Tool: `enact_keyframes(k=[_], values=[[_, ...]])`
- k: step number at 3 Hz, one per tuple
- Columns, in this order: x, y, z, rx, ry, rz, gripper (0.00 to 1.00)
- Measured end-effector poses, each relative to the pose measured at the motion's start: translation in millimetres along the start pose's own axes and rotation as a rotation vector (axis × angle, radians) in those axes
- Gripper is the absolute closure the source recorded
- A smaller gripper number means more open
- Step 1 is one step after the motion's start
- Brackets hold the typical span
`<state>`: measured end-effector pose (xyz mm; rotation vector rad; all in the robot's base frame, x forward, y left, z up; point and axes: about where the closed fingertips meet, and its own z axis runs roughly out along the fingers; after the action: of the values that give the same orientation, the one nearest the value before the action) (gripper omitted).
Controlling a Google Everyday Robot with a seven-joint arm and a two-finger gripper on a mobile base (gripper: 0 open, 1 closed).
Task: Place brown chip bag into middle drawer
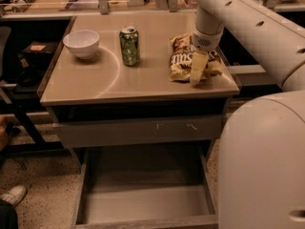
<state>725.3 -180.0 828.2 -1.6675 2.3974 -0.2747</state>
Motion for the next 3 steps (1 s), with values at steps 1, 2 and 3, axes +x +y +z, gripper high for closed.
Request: enact_keyframes(k=[1,2,3], values=[[6.7,10.1,9.8,-0.01,0.027,0.004,0.0],[7.2,11.7,12.0,-0.014,0.031,0.003,0.17],[7.2,11.7,12.0,-0.014,0.031,0.003,0.4]])
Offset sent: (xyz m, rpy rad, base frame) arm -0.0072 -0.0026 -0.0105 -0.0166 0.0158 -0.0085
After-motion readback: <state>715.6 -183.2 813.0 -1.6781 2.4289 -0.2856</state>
